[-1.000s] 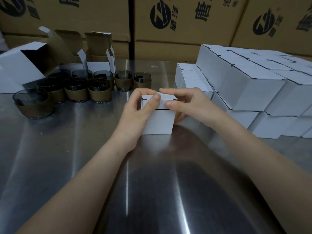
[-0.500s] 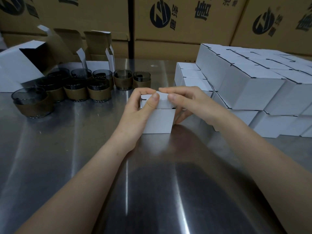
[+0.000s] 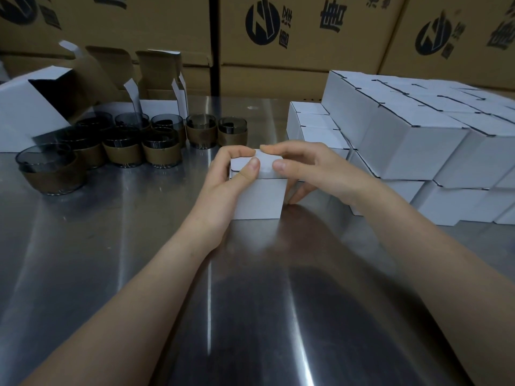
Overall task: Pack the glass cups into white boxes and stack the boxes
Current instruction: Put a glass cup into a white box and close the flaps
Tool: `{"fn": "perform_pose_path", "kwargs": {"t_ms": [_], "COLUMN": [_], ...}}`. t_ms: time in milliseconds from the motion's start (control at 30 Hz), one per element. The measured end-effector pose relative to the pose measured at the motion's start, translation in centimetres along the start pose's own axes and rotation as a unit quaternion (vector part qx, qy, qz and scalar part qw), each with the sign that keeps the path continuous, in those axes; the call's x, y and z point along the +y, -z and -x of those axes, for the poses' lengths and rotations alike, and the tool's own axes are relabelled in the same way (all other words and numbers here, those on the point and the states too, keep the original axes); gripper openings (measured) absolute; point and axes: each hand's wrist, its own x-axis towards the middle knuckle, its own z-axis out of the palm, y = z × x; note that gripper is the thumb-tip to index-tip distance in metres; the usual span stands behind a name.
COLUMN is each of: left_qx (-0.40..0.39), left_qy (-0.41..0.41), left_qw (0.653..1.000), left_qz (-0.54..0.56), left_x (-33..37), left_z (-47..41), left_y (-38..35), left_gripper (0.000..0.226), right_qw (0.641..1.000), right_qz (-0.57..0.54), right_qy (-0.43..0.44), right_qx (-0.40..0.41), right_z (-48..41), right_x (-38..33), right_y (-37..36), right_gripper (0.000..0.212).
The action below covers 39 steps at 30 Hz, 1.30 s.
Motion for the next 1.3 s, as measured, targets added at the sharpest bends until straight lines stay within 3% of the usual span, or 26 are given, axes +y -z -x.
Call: {"fn": "perform_pose_path", "kwargs": {"t_ms": [1033,1300], "left_qx": [0.012,0.014], "left_qy": [0.008,0.034], "left_qw": [0.998,0.998], "left_qz": [-0.068,-0.044], "left_x": [0.31,0.44], "left_z": [-0.51,-0.36], "left_y": [-0.35,-0.39], "left_gripper": [0.032,0.031], "right_qw": [1.000,1.000], "right_qz": [-0.007,0.002], "right_qy": [0.006,-0.001], "right_qx": [-0.016,-0.021], "right_z": [-0.87,-0.94], "right_x": [0.20,0.28], "right_y": [-0.06,0.06], "right_gripper": [0.036,0.036]}}
